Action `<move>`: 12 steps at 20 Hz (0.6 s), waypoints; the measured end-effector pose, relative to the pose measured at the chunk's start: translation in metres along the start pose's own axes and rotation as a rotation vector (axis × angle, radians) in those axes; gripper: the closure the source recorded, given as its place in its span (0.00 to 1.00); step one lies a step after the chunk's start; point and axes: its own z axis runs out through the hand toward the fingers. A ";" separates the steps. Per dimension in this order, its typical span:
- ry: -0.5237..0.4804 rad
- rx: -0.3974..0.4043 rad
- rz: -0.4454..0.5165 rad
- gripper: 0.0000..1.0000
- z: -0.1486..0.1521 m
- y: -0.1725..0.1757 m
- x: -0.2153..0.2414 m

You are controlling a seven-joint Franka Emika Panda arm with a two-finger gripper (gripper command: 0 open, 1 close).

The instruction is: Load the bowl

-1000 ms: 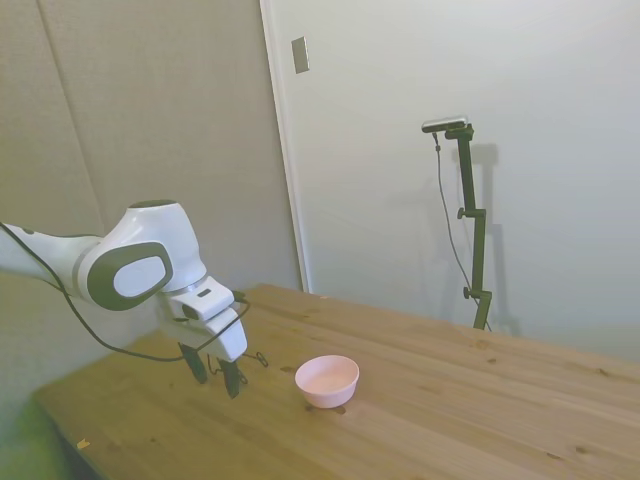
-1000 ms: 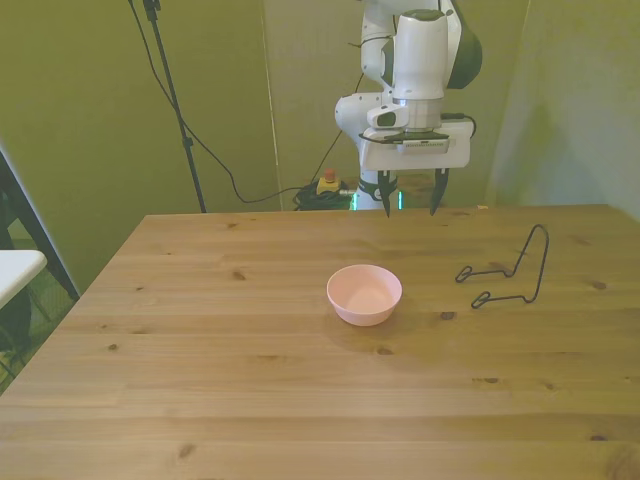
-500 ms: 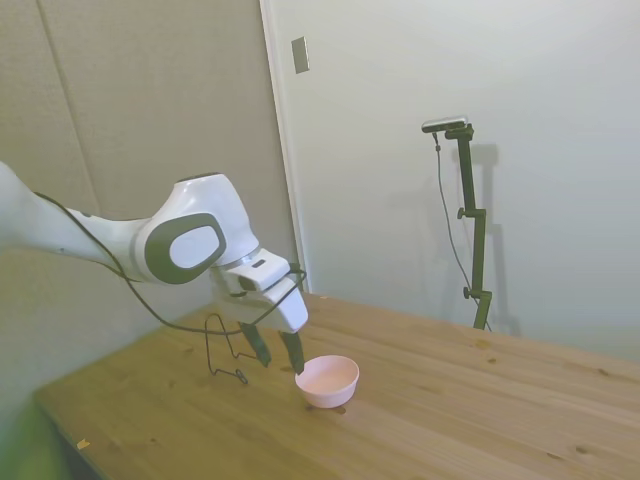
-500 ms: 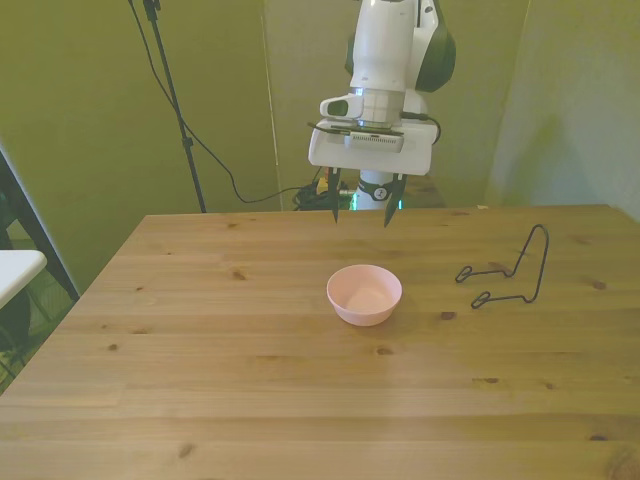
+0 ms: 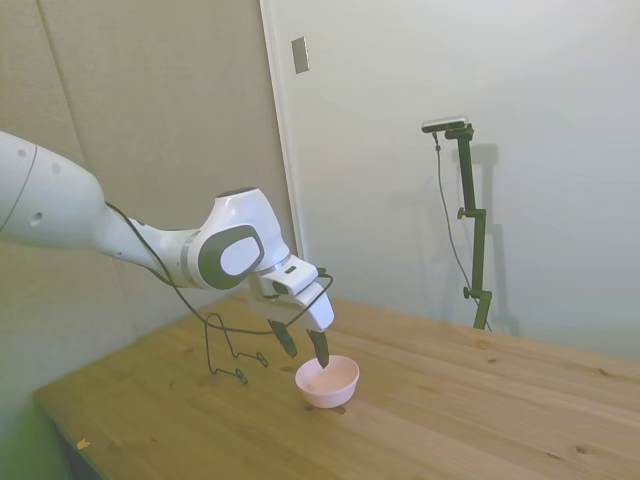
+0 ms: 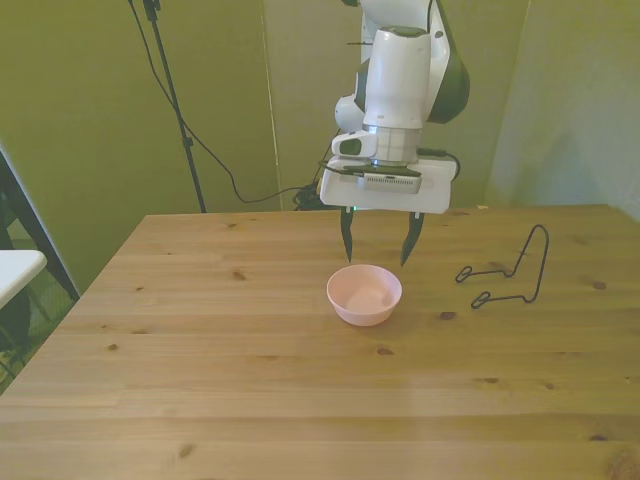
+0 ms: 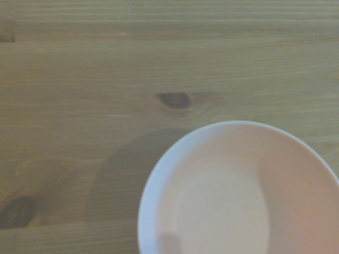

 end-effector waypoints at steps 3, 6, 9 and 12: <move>-0.003 0.004 0.011 0.00 0.011 -0.009 -0.002; -0.011 0.002 0.014 0.00 0.024 -0.020 -0.004; -0.023 -0.012 0.014 0.00 0.039 -0.030 -0.009; -0.028 -0.030 0.009 1.00 0.052 -0.036 -0.013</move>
